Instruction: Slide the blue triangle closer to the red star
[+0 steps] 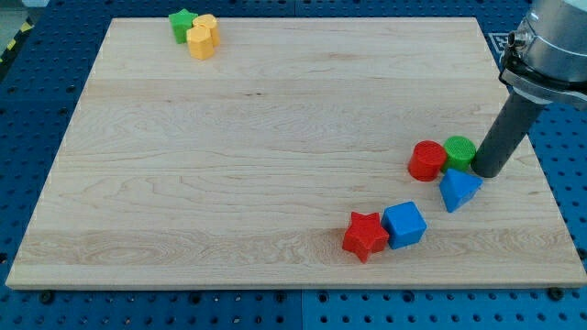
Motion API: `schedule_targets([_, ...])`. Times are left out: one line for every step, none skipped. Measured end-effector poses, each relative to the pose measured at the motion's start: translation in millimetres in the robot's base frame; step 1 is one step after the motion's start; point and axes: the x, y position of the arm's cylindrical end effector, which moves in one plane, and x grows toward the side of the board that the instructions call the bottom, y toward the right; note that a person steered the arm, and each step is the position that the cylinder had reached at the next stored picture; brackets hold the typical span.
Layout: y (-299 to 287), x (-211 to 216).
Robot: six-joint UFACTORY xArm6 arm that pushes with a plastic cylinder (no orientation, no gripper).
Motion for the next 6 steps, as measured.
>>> schedule_targets([23,6])
schedule_targets([33,26])
schedule_targets([26,29])
schedule_targets([11,29])
schedule_targets([-11,29])
schedule_targets([-30,29])
